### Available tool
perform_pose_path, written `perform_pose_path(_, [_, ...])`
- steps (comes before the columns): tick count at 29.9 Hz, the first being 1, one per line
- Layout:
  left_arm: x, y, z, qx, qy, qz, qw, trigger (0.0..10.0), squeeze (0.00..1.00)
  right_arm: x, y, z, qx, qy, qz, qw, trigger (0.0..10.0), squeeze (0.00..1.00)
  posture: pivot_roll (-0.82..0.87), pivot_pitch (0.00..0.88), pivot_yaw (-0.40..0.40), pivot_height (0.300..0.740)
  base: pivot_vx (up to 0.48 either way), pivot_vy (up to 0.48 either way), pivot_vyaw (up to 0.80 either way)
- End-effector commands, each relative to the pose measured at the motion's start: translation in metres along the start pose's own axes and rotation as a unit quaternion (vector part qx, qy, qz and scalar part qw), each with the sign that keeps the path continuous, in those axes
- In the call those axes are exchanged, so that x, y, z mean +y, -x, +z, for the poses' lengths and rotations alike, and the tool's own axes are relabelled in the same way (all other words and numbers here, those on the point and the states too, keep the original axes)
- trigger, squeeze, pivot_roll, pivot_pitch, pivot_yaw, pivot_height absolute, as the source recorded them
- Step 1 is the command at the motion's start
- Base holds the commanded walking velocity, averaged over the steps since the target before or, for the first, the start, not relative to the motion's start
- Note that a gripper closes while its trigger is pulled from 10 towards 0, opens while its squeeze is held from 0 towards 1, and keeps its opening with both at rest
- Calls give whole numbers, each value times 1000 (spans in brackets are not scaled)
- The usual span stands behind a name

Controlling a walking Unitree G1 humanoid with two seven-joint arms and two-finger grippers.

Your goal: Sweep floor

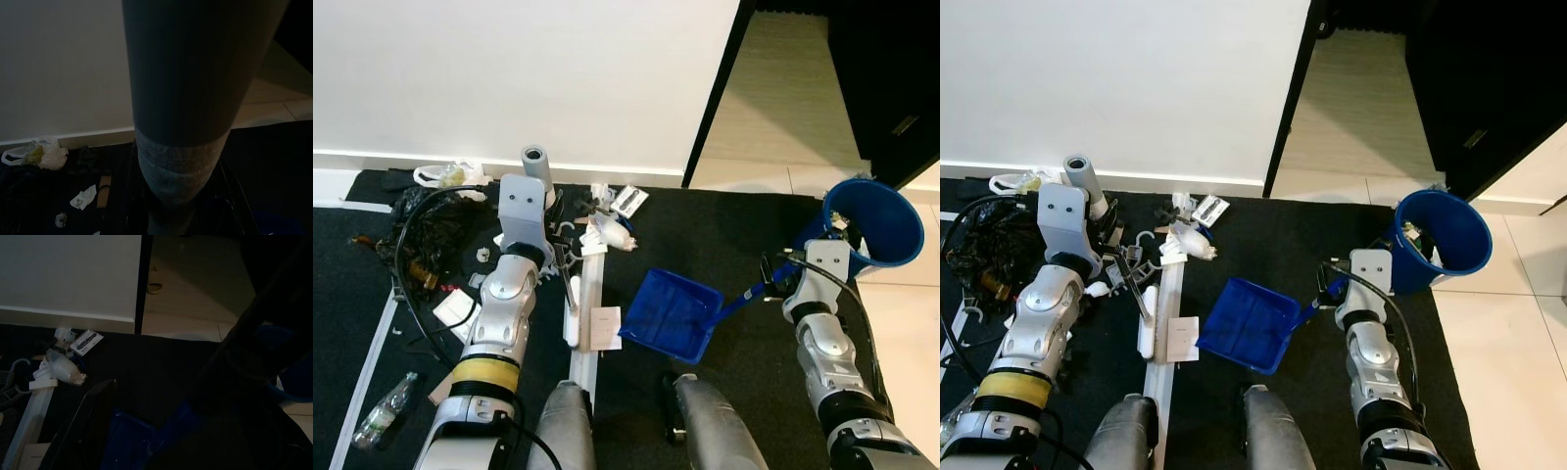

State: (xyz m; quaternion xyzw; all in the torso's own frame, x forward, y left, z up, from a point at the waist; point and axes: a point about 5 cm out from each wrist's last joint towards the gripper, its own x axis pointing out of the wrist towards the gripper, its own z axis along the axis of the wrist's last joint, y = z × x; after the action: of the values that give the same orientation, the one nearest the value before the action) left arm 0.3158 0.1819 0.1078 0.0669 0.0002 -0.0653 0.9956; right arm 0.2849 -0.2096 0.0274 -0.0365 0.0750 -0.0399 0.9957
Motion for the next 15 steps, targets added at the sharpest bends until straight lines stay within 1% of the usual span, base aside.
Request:
perform_pose_path(1, [4,0,6,-15,-13,2,1000,10000,0,-6,3,-5,7,5,-6,1000,10000,0,101,131,-63,740,0,0,0])
perform_pose_path(3, [4,0,7,-15,-13,2,1000,10000,0,-8,2,-4,5,7,-9,1000,10000,0,103,133,-62,740,0,0,0])
perform_pose_path(4, [4,-1,7,-17,-12,1,1000,10000,0,-11,0,-2,0,7,-16,1000,10000,0,107,138,-59,740,0,0,0])
perform_pose_path(7, [4,-2,8,-17,-13,-1,1000,10000,0,-13,-3,1,-6,8,-20,1000,10000,0,108,142,-57,740,0,0,0])
perform_pose_path(9, [4,-2,8,-17,-13,-1,1000,10000,0,-13,-3,1,-6,8,-20,1000,10000,0,108,142,-57,740,0,0,0])
perform_pose_path(12, [4,-3,9,-18,-14,-4,1000,10000,0,-15,-9,8,-9,9,-24,1000,10000,0,109,147,-55,740,0,0,0])
perform_pose_path(15, [5,-3,10,-18,-15,-4,1000,10000,0,-14,-10,9,-10,9,-24,1000,10000,0,108,148,-56,740,0,0,0])
